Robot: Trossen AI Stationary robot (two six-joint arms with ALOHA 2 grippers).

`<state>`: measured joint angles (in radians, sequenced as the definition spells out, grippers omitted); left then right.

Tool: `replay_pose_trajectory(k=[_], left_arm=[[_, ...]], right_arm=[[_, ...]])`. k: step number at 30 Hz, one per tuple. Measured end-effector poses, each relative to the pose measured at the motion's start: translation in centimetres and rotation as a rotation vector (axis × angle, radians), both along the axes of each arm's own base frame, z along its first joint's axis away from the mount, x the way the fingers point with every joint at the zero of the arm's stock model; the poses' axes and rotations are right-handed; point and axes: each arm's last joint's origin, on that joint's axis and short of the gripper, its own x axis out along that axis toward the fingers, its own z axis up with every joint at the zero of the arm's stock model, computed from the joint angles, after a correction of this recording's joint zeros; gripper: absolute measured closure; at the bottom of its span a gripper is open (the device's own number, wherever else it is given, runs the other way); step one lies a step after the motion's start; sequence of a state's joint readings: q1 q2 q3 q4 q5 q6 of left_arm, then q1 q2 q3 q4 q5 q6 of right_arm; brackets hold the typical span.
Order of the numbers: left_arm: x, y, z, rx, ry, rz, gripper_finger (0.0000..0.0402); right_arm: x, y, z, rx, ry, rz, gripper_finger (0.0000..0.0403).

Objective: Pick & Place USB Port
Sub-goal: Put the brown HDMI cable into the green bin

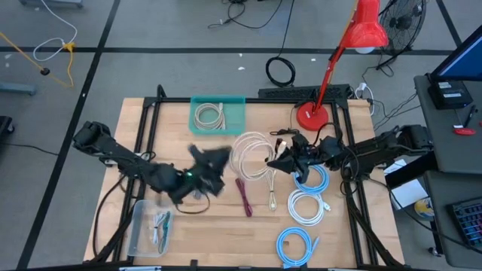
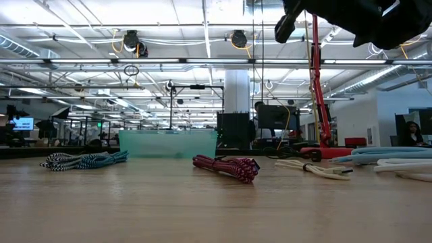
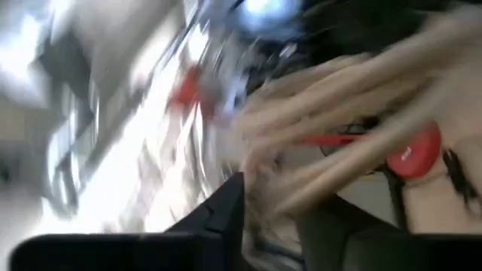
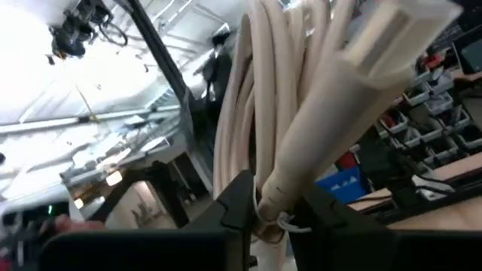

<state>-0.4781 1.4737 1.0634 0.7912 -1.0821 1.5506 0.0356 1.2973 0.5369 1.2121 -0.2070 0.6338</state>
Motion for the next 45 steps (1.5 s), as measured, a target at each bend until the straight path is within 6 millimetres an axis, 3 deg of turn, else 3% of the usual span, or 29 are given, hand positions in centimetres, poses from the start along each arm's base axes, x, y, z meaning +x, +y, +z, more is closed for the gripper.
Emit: replay_pose_trajectory(k=[4, 9, 15, 20, 27, 31, 33, 36, 39, 42, 45], left_arm=[[-1.6, 1.2, 2.0, -0.396, -0.362, 0.168, 0.0236], [-3.5, 3.2, 3.0, -0.673, -0.667, 0.201, 0.0216], [-3.3, 5.3, 2.9, -0.776, -0.797, 0.321, 0.0224], [-2.6, 7.0, 2.6, -0.766, -0.841, 0.369, 0.0227], [-4.6, 9.6, 4.5, -0.784, -0.946, 0.424, 0.0227], [-4.5, 10.0, 4.5, -0.787, -0.939, 0.324, 0.0227], [-3.6, 9.7, 3.2, -0.837, -0.859, 0.189, 0.0227], [-2.0, 9.5, 0.1, -1.122, -0.633, -0.089, 0.0227], [-0.3, 9.0, -2.8, -1.356, -0.376, -0.22, 0.0227], [0.2, 7.1, -5.3, -1.395, -0.22, -0.178, 0.0227], [-0.7, 6.6, -5.8, -1.248, -0.322, 0.049, 0.0227]], right_arm=[[0.3, -0.8, -1.0, -0.034, 0.096, -0.038, 0.0359], [0.4, -2.1, -1.8, -0.111, 0.179, -0.117, 0.0351], [-0.1, -2.3, -1.3, -0.194, 0.171, -0.148, 0.0359], [-1.1, -2.7, -0.8, -0.239, 0.272, -0.238, 0.0356], [-2.7, -3.0, 0.0, -0.28, 0.355, -0.391, 0.0355], [-3.0, -3.0, 0.4, -0.287, 0.33, -0.395, 0.0354], [-3.1, -3.0, 0.4, -0.294, 0.334, -0.395, 0.0354], [-3.1, -3.0, 0.5, -0.297, 0.329, -0.396, 0.0354], [-3.1, -3.0, 0.4, -0.298, 0.337, -0.395, 0.0354], [-3.1, -3.0, 0.3, -0.3, 0.345, -0.394, 0.0354], [-3.1, -3.0, 0.2, -0.308, 0.354, -0.394, 0.0354]])
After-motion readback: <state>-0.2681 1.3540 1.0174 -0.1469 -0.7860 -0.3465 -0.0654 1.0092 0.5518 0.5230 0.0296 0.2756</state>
